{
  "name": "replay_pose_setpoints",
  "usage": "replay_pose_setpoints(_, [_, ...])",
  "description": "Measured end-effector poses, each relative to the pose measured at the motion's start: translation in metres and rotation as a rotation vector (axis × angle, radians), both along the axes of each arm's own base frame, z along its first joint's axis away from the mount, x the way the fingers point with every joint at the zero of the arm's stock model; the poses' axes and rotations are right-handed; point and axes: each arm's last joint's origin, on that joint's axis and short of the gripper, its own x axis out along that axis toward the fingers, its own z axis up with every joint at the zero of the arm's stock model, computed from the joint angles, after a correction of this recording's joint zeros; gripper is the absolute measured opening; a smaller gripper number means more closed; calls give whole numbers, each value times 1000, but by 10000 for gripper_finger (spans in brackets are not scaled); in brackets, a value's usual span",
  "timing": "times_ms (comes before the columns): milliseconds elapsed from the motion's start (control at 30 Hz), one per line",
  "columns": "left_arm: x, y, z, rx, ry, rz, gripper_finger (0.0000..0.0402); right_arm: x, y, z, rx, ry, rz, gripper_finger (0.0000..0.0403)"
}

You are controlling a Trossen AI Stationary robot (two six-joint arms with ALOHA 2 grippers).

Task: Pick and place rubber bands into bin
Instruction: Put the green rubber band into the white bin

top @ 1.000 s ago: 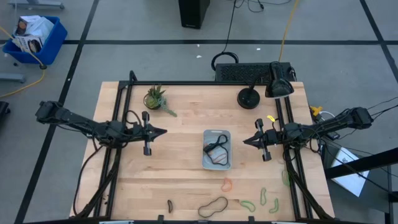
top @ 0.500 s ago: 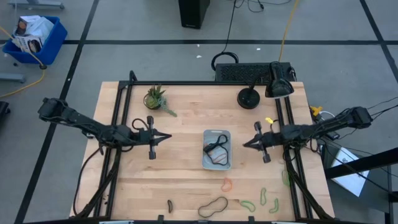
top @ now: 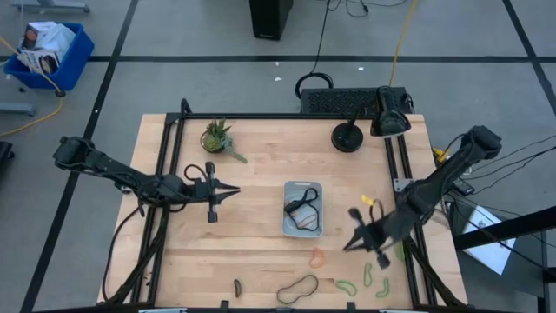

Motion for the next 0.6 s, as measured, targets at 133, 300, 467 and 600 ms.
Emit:
replay_pose_setpoints(133, [0, 0, 2, -28, -24, -1, 41, 11, 29, -8, 67, 78, -18, 63])
replay_pose_setpoints(300, [0, 0, 3, -61, -37, -5, 42, 15, 54, -38, 99, 281, -53, 156])
replay_pose_setpoints(467, [0, -1, 3, -83, -33, -11, 42, 11, 77, -63, 151, 459, -58, 233])
replay_pose_setpoints(600, [0, -1, 3, -97, -34, -13, 42, 16, 97, -66, 125, 447, -37, 255])
